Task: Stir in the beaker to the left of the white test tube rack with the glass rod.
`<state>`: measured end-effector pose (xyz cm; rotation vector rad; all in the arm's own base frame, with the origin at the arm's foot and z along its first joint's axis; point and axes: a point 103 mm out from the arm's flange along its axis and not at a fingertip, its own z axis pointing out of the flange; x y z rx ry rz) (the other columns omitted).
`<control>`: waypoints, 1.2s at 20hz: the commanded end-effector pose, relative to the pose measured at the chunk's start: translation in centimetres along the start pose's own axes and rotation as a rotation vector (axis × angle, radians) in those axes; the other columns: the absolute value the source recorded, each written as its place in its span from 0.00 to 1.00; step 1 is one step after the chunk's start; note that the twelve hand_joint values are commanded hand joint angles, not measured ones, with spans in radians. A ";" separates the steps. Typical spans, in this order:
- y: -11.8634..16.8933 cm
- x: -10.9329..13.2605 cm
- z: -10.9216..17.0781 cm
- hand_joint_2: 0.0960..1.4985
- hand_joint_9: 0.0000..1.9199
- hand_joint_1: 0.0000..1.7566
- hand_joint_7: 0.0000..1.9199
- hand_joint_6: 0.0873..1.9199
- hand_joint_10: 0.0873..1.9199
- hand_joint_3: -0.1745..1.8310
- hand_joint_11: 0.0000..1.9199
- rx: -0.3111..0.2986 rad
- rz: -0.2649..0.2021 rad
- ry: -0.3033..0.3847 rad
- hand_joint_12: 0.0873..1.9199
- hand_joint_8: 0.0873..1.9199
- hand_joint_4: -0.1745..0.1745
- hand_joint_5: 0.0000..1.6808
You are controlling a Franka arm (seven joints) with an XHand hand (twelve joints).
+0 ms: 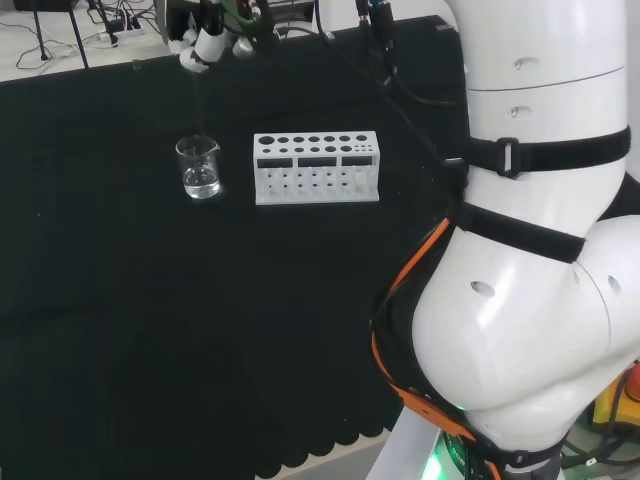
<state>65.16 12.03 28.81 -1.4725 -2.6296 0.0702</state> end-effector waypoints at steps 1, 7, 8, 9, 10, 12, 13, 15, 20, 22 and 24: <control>-1.3 -0.8 0.6 0.31 0.91 0.76 0.67 0.22 0.31 0.55 0.78 0.005 0.013 -0.012 0.49 0.53 0.00 0.77; -3.3 0.0 0.3 0.30 0.91 0.76 0.67 0.22 0.31 0.55 0.78 0.002 0.032 -0.014 0.49 0.53 0.00 0.77; -3.4 0.3 0.3 0.30 0.91 0.76 0.67 0.22 0.31 0.55 0.78 0.003 0.029 -0.010 0.49 0.53 0.00 0.77; -3.3 0.8 0.3 0.30 0.92 0.76 0.67 0.22 0.31 0.55 0.78 0.003 0.023 -0.007 0.49 0.53 0.00 0.77; -3.2 1.4 0.4 0.30 0.92 0.76 0.67 0.22 0.31 0.55 0.78 0.005 0.016 -0.007 0.49 0.53 0.00 0.77; -2.5 2.9 0.7 0.30 0.92 0.76 0.67 0.22 0.31 0.55 0.78 0.013 -0.006 -0.010 0.49 0.53 0.00 0.77; -2.3 3.3 0.7 0.30 0.92 0.76 0.67 0.22 0.31 0.55 0.78 0.015 -0.012 -0.011 0.49 0.53 0.00 0.77; -1.9 3.9 1.1 0.30 0.92 0.76 0.67 0.22 0.31 0.55 0.78 0.016 -0.022 -0.008 0.49 0.53 0.00 0.77; -0.2 5.6 1.1 0.30 0.92 0.76 0.67 0.22 0.31 0.55 0.78 0.021 -0.041 -0.004 0.49 0.53 0.00 0.77; 0.2 5.5 1.2 0.30 0.92 0.76 0.67 0.22 0.31 0.55 0.78 0.009 -0.042 -0.004 0.49 0.53 0.00 0.77; 0.4 5.4 1.2 0.30 0.92 0.76 0.67 0.22 0.31 0.56 0.78 0.013 -0.034 -0.005 0.49 0.53 0.00 0.77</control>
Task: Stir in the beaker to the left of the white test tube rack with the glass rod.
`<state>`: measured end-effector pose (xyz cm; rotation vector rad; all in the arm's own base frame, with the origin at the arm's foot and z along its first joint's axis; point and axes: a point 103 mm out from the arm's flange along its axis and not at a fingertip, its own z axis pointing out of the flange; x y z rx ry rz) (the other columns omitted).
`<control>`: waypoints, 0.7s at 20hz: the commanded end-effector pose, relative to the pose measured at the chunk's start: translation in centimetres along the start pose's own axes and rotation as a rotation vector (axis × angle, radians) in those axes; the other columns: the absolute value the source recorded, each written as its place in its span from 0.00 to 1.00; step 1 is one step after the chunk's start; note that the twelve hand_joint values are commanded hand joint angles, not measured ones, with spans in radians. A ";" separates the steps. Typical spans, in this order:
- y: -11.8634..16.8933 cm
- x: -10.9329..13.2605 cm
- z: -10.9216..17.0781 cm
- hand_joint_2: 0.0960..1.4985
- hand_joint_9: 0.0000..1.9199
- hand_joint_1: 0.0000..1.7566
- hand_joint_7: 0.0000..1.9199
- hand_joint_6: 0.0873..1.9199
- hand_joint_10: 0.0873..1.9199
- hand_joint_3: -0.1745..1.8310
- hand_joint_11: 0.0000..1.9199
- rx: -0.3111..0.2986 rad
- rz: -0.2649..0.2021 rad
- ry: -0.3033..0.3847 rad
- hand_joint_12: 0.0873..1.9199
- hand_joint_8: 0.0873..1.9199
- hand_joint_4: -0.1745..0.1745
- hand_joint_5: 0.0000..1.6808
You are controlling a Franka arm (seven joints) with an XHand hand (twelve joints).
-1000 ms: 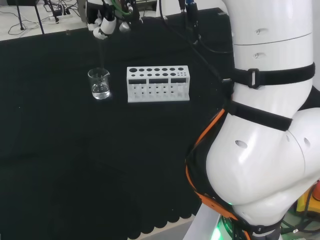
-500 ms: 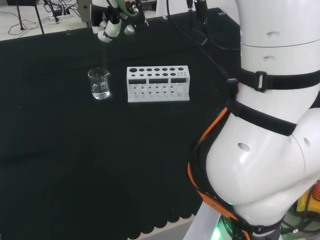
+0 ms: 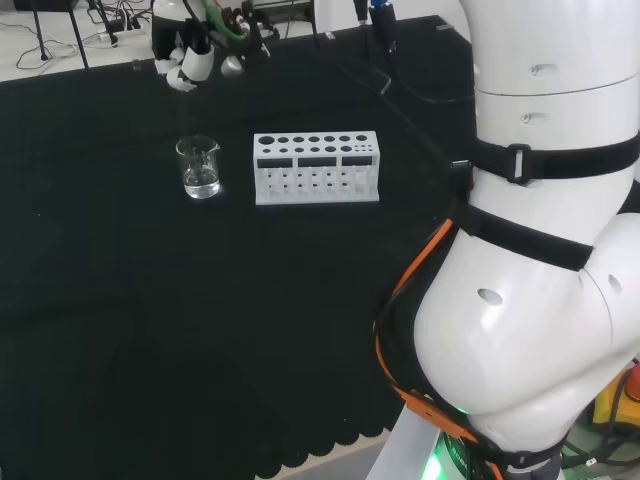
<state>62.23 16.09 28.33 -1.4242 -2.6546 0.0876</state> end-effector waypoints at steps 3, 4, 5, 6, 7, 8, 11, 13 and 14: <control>1.5 -0.9 0.0 0.30 0.92 0.76 0.67 0.22 0.31 0.56 0.78 0.016 0.012 0.022 0.49 0.53 0.00 0.77; 1.7 -1.6 -0.1 0.30 0.92 0.76 0.67 0.22 0.31 0.56 0.78 0.012 0.017 0.019 0.49 0.53 0.00 0.77; 1.6 -2.1 -0.2 0.30 0.92 0.76 0.67 0.22 0.31 0.56 0.78 0.005 0.022 0.013 0.49 0.53 0.00 0.77; 1.6 -2.5 -0.3 0.30 0.92 0.76 0.67 0.22 0.31 0.56 0.78 0.001 0.026 0.011 0.49 0.53 0.00 0.77; 1.3 -2.9 -0.4 0.30 0.92 0.76 0.67 0.22 0.31 0.56 0.78 -0.004 0.033 0.012 0.49 0.53 0.00 0.77; 1.0 -3.1 -0.5 0.30 0.92 0.76 0.67 0.22 0.31 0.56 0.78 -0.007 0.035 0.014 0.49 0.53 0.00 0.77; 0.3 -3.1 -0.7 0.30 0.92 0.76 0.67 0.22 0.31 0.56 0.78 -0.004 0.032 0.010 0.49 0.52 0.00 0.77; -0.3 -3.3 -0.9 0.30 0.92 0.76 0.67 0.22 0.31 0.56 0.78 -0.004 0.033 0.006 0.49 0.52 0.00 0.77; -0.7 -3.5 -0.9 0.30 0.92 0.76 0.67 0.22 0.31 0.56 0.78 -0.004 0.037 0.007 0.49 0.52 0.00 0.77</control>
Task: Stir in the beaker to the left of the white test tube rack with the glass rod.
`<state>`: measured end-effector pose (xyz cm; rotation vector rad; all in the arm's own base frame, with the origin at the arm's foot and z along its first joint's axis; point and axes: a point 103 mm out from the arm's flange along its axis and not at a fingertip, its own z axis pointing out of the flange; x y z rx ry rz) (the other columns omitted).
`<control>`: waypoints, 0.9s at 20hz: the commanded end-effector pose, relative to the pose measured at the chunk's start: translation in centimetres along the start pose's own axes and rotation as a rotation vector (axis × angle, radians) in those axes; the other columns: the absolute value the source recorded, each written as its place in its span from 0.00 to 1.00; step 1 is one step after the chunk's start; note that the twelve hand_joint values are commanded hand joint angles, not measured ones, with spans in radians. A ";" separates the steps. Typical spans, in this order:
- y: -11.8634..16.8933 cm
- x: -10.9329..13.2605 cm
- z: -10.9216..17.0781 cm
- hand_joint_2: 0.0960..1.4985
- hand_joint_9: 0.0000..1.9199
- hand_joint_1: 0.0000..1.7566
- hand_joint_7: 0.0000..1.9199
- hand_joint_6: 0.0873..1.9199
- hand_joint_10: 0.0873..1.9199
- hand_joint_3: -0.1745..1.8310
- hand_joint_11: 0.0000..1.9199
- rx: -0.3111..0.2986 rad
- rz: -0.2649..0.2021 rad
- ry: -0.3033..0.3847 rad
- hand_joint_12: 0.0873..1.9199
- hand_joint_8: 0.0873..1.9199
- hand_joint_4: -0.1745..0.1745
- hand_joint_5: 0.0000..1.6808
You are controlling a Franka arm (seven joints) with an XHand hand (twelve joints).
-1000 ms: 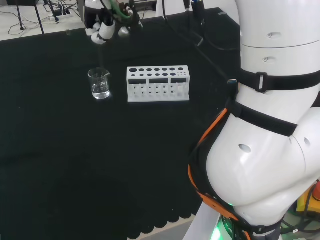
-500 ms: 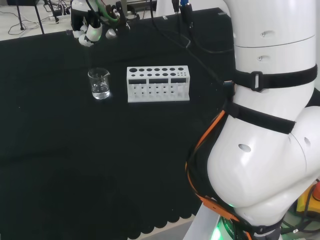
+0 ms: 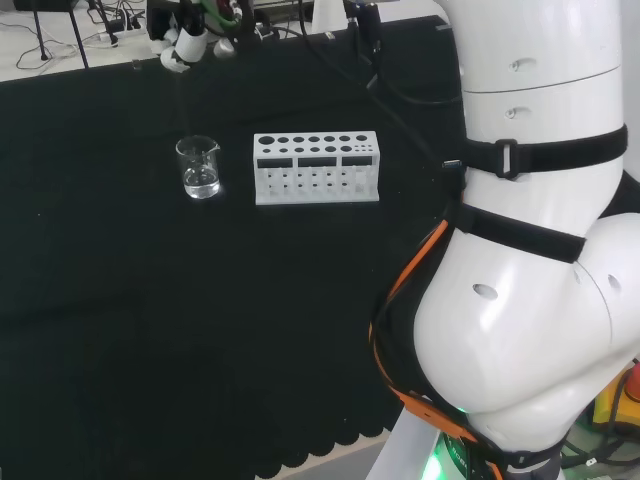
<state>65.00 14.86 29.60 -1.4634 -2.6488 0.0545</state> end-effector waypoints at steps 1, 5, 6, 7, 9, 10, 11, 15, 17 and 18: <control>-2.7 -1.4 0.8 0.30 0.92 0.76 0.67 0.22 0.31 0.56 0.78 0.025 0.019 0.006 0.49 0.52 0.00 0.77; -4.4 -1.3 0.9 0.29 0.92 0.76 0.68 0.23 0.31 0.56 0.78 0.035 0.023 0.011 0.49 0.52 0.00 0.77; -4.5 -1.1 0.9 0.29 0.92 0.76 0.68 0.23 0.31 0.56 0.78 0.036 0.020 0.011 0.49 0.52 0.00 0.77; -4.6 -0.7 1.0 0.29 0.92 0.76 0.68 0.23 0.31 0.56 0.78 0.037 0.016 0.012 0.49 0.52 0.00 0.77; -4.7 0.5 1.3 0.29 0.92 0.76 0.68 0.23 0.31 0.56 0.78 0.040 0.002 0.015 0.49 0.52 0.00 0.77; -4.7 1.0 1.4 0.29 0.92 0.76 0.68 0.23 0.31 0.56 0.78 0.041 -0.005 0.017 0.49 0.52 0.00 0.77; -4.6 1.6 1.6 0.29 0.92 0.76 0.68 0.23 0.31 0.56 0.78 0.043 -0.012 0.018 0.49 0.52 0.00 0.77; -4.0 3.0 1.9 0.29 0.92 0.76 0.68 0.23 0.31 0.56 0.78 0.040 -0.031 0.028 0.49 0.52 0.00 0.78; -3.4 3.3 2.2 0.29 0.92 0.76 0.68 0.23 0.31 0.56 0.78 0.040 -0.040 0.028 0.49 0.52 0.00 0.78; -3.0 3.4 2.3 0.29 0.92 0.76 0.68 0.23 0.31 0.56 0.78 0.040 -0.045 0.025 0.49 0.52 0.00 0.78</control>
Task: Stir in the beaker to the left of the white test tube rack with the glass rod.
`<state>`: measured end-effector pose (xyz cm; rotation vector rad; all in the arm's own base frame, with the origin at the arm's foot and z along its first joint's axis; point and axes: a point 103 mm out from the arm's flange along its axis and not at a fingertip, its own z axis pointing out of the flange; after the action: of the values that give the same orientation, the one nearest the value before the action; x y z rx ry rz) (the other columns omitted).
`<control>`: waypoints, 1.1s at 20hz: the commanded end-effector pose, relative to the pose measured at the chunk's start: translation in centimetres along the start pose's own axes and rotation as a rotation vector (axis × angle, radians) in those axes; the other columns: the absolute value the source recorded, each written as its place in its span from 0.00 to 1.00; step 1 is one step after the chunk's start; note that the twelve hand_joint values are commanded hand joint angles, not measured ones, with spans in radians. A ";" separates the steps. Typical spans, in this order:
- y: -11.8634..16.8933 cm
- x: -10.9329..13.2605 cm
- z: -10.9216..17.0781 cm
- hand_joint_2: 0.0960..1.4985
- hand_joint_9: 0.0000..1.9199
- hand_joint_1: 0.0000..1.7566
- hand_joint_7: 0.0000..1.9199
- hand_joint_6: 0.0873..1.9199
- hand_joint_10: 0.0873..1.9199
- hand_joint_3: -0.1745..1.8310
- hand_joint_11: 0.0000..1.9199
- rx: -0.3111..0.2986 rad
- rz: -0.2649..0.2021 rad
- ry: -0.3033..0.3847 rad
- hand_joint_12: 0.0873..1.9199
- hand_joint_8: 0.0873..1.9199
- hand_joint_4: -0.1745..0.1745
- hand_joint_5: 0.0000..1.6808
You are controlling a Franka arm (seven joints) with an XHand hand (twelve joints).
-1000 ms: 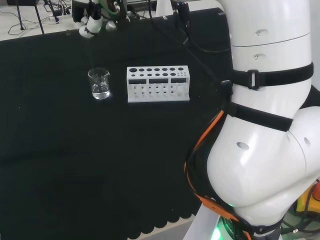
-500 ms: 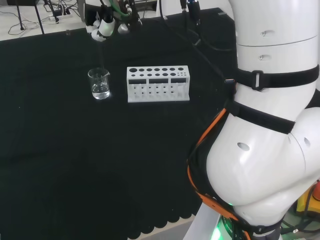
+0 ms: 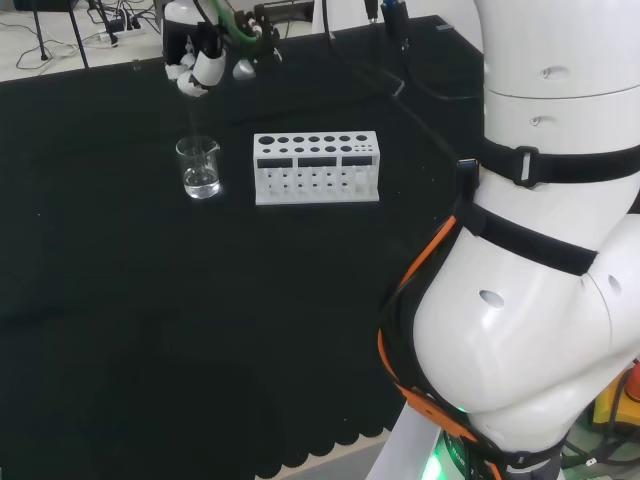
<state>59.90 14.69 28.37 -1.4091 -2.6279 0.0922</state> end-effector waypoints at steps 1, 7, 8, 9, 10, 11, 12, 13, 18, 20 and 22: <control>1.5 1.1 0.4 0.29 0.92 0.76 0.68 0.23 0.31 0.56 0.78 -0.004 -0.023 -0.002 0.49 0.52 0.00 0.78; 3.1 0.7 0.2 0.29 0.92 0.76 0.68 0.23 0.31 0.56 0.78 -0.005 -0.025 -0.002 0.49 0.52 0.00 0.78; 3.2 0.7 0.2 0.29 0.92 0.76 0.68 0.23 0.31 0.56 0.78 -0.003 -0.023 0.000 0.49 0.52 0.00 0.78; 3.3 0.5 0.2 0.29 0.92 0.76 0.68 0.23 0.31 0.56 0.78 0.003 -0.021 0.004 0.49 0.52 0.00 0.78; 3.4 0.3 0.2 0.29 0.92 0.76 0.68 0.23 0.31 0.56 0.78 0.004 -0.018 0.003 0.49 0.52 0.00 0.78; 3.4 0.0 0.2 0.29 0.92 0.76 0.68 0.23 0.31 0.56 0.78 0.006 -0.015 0.008 0.49 0.52 0.00 0.78; 3.5 -0.3 0.2 0.29 0.92 0.76 0.68 0.23 0.31 0.56 0.78 0.008 -0.014 0.013 0.49 0.52 0.00 0.78; 3.4 -0.8 0.2 0.29 0.92 0.76 0.68 0.23 0.31 0.56 0.78 0.007 -0.013 0.017 0.49 0.52 0.00 0.78; 1.6 -2.2 0.1 0.29 0.92 0.76 0.68 0.23 0.31 0.56 0.78 -0.007 0.022 -0.002 0.49 0.52 0.00 0.78; 1.5 -2.3 0.1 0.29 0.92 0.76 0.68 0.23 0.31 0.56 0.78 -0.003 0.022 0.006 0.49 0.52 0.00 0.78; 1.3 -2.3 0.1 0.29 0.92 0.76 0.68 0.23 0.31 0.56 0.78 -0.006 0.019 0.009 0.49 0.52 0.00 0.78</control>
<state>62.51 14.56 27.53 -1.4162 -2.6147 0.0930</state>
